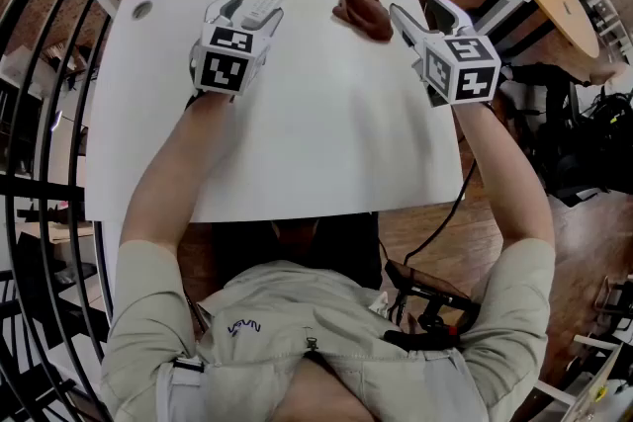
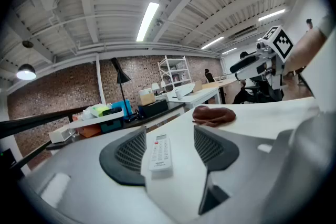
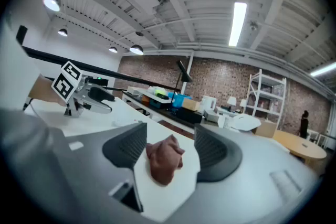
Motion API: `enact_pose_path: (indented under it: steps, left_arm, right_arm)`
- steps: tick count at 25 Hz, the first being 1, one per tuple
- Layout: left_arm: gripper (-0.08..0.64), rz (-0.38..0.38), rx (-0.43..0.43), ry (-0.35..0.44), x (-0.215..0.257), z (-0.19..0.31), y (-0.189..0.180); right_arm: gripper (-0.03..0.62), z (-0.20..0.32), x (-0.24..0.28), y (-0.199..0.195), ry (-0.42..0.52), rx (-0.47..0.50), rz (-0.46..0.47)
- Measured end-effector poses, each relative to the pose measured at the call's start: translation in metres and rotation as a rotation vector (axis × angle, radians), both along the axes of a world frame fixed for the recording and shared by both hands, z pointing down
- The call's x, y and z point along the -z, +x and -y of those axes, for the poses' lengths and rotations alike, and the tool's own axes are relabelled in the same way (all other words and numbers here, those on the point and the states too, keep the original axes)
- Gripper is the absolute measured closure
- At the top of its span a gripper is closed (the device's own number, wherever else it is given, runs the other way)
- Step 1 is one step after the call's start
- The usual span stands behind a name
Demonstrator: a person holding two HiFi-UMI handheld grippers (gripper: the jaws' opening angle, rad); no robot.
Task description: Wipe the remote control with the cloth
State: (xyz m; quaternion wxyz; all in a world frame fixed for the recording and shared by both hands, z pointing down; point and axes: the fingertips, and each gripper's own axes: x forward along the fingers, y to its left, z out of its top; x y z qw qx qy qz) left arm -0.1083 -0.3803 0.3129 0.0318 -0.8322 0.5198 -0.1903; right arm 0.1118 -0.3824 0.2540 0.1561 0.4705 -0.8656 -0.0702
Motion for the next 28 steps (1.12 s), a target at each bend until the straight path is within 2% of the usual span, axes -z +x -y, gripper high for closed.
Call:
enact_pose_path:
  steps: [8,19,23,25,28]
  left_arm:
    - [0.206,-0.054,0.048,-0.222,-0.052,0.077,-0.023]
    - [0.196,0.007,0.032,-0.418,-0.087,0.090,-0.018]
    - [0.195,0.006,0.027,-0.446,-0.089,0.091,-0.018]
    - [0.217,0.012,0.008,-0.458,-0.090,0.089,-0.014]
    - [0.305,0.027,-0.026,-0.463,-0.090,0.084,-0.009]
  right_arm:
    - [0.279,0.080,-0.060,-0.028,-0.202,0.003,-0.005]
    - [0.276,0.101,-0.102,-0.033,-0.358,0.009,-0.022]
    - [0.276,0.107,-0.112,-0.032,-0.385,0.004,-0.045]
    - [0.276,0.108,-0.119,-0.030,-0.402,-0.007,-0.067]
    - [0.278,0.106,-0.135,-0.027,-0.438,-0.023,-0.105]
